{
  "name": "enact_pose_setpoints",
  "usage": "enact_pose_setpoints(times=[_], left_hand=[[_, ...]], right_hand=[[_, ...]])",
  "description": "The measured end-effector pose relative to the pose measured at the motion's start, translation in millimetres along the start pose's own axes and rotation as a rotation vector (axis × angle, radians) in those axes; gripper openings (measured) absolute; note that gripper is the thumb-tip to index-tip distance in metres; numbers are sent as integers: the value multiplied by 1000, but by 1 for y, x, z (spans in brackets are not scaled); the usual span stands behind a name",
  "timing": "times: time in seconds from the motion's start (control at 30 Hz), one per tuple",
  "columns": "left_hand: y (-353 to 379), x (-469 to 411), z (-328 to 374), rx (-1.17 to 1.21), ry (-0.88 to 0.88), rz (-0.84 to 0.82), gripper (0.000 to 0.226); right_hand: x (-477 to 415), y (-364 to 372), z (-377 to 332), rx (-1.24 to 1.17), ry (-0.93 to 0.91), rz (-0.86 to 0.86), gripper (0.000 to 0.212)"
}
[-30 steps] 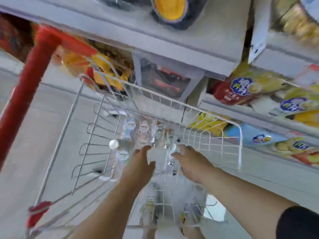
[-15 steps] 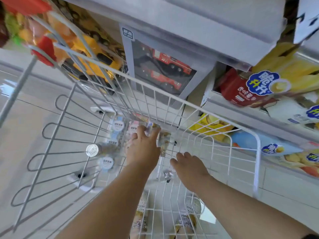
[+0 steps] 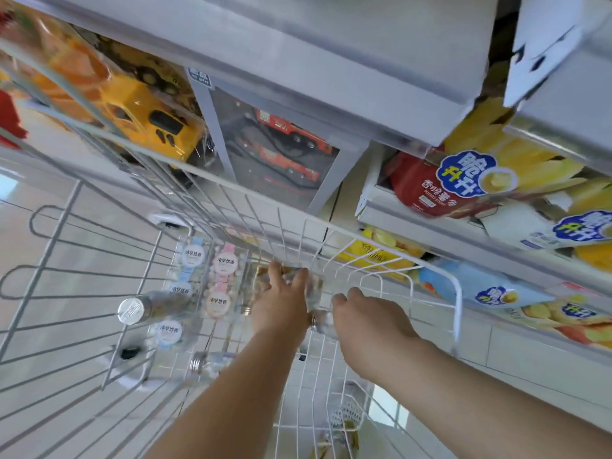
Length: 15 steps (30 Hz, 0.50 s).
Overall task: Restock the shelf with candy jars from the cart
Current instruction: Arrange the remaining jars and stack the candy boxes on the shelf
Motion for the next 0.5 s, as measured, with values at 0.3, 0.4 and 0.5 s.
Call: enact_pose_setpoints(times=[0.3, 0.4, 0.5], left_hand=[[10, 6, 2, 78, -46, -18, 48], [8, 15, -8, 105, -42, -76, 51], [-1, 33, -22, 204, -49, -121, 45]], right_hand=[[28, -23, 10, 42, -69, 38, 46], [44, -27, 15, -29, -79, 138, 41], [67, -30, 20, -209, -68, 226, 38]])
Point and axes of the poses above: each hand's wrist, its own x-axis away from the middle knuckle, its own y-axis out of the palm, z = x × y, the point moved 4 cm from there along -x, towards the middle knuckle, and after that the axes turned 12 degrees about -y, right-handed, at the moved point
